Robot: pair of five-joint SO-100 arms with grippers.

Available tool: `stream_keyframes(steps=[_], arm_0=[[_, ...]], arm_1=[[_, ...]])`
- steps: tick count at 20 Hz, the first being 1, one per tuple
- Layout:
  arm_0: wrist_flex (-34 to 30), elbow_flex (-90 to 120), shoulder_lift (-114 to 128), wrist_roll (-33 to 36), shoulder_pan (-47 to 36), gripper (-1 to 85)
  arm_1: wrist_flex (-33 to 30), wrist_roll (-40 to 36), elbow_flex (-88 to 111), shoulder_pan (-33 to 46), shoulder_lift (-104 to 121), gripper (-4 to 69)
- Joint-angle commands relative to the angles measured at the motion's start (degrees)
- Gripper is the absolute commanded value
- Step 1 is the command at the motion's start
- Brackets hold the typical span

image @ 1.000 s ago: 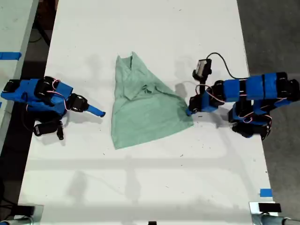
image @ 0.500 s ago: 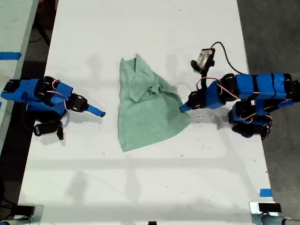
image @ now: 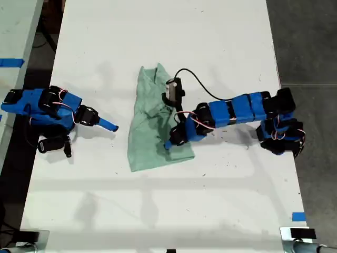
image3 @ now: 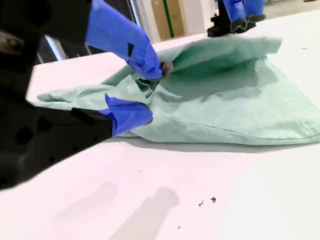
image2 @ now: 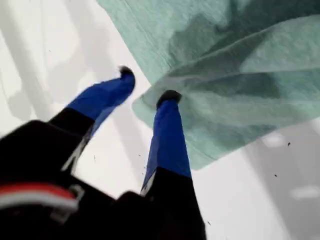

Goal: Fold t shirt

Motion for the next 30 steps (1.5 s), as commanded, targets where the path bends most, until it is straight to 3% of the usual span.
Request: stream_keyframes(steps=[1, 4, 7, 10, 11, 14, 16, 18, 19, 20, 21, 26, 30], arm_0=[[-0.79, 2.37, 0.62, 0.26, 0.0, 10.4], [-0.79, 2.37, 0.62, 0.26, 0.0, 10.4], [-0.79, 2.37, 0.62, 0.26, 0.0, 10.4], [-0.79, 2.37, 0.62, 0.26, 0.0, 10.4], [-0.79, 2.37, 0.62, 0.26, 0.0, 10.4], [-0.79, 2.37, 0.62, 0.26, 0.0, 10.4], [-0.79, 2.37, 0.62, 0.26, 0.0, 10.4], [-0.79, 2.37, 0.62, 0.26, 0.0, 10.4], [-0.79, 2.37, 0.62, 0.35, 0.0, 10.4], [-0.79, 2.37, 0.62, 0.35, 0.0, 10.4], [-0.79, 2.37, 0.62, 0.35, 0.0, 10.4], [-0.79, 2.37, 0.62, 0.35, -0.09, 10.4], [-0.79, 2.37, 0.62, 0.35, -0.09, 10.4]], arm_1=[[4.13, -0.62, -2.9, 0.18, 9.4, 29.3], [8.88, 1.14, 6.42, 2.11, 22.41, 30.2], [7.82, 5.01, 27.69, 4.31, 42.54, 26.2], [-1.67, 9.05, 57.39, 4.22, 66.09, 13.8], [-4.66, 10.72, 66.8, 3.69, 71.54, 2.9], [-13.27, 13.45, 92.46, 2.64, 87.1, 1.2], [-11.69, 13.62, 106.17, 2.72, 104.15, 1.3], [3.16, 16.17, 113.2, 3.6, 124.37, 0.5], [5.27, 16.35, 112.24, 3.96, 122.78, 1.6], [4.83, 12.74, 112.76, 3.78, 123.22, 9.8], [4.22, 8.7, 113.12, 3.78, 123.22, 12.3], [4.13, -16.0, 113.2, 4.57, 123.31, 11.2], [4.13, -21.36, 113.2, 4.39, 123.31, 11.0]])
